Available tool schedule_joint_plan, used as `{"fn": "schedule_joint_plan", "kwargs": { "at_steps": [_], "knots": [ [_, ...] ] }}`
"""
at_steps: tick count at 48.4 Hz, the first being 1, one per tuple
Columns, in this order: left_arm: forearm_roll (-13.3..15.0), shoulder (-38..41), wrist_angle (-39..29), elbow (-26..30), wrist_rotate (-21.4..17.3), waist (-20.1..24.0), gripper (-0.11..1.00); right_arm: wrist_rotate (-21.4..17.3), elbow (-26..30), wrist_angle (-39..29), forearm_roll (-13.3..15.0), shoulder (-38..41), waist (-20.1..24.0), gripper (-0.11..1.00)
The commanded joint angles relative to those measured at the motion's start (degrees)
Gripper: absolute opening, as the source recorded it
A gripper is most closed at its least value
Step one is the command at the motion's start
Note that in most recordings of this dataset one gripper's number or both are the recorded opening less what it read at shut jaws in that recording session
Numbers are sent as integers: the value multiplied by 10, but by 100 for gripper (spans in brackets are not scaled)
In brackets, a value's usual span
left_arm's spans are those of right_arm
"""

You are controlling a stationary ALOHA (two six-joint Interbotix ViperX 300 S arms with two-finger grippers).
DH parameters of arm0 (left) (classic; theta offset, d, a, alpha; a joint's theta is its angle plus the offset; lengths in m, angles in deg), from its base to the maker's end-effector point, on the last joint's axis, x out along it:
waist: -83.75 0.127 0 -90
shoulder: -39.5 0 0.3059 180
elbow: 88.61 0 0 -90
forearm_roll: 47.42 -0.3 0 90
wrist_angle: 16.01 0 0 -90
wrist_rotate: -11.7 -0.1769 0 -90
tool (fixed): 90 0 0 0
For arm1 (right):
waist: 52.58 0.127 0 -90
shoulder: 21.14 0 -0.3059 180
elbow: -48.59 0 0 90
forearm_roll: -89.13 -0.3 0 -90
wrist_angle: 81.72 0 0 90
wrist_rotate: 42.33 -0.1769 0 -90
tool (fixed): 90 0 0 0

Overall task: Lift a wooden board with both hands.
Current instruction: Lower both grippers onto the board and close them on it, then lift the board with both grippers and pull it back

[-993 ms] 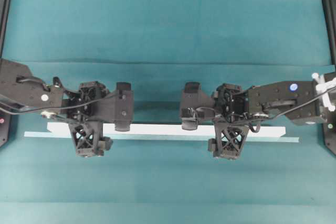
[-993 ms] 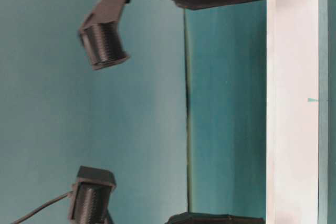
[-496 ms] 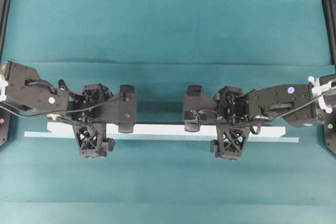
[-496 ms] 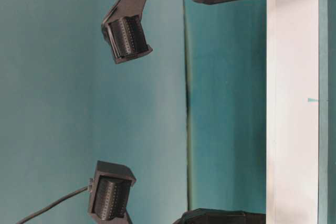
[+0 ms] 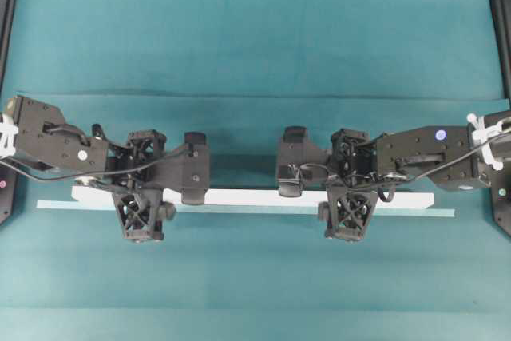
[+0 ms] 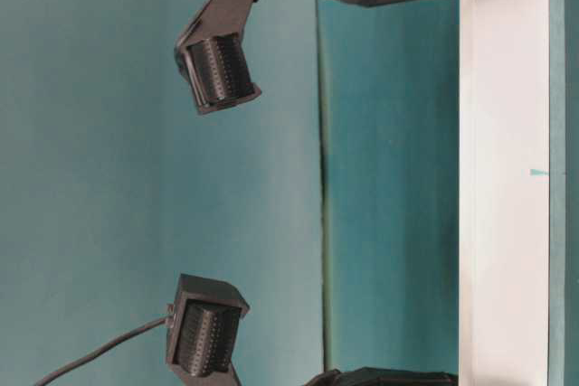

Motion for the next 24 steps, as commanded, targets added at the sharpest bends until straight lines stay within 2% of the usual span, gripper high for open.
{"fn": "schedule_joint_plan", "kwargs": {
  "at_steps": [1,3,4,24],
  "knots": [
    [0,-3,4,6,2,-3,23,0,4,-1,-1,4,8,31],
    [-1,-3,4,5,2,-3,17,-1,4,-1,-1,4,10,23],
    [0,-3,4,6,2,-3,17,-1,4,-1,0,4,11,22],
    [0,-4,4,8,3,-3,17,-2,6,-9,-1,4,14,22]
  ]
}}
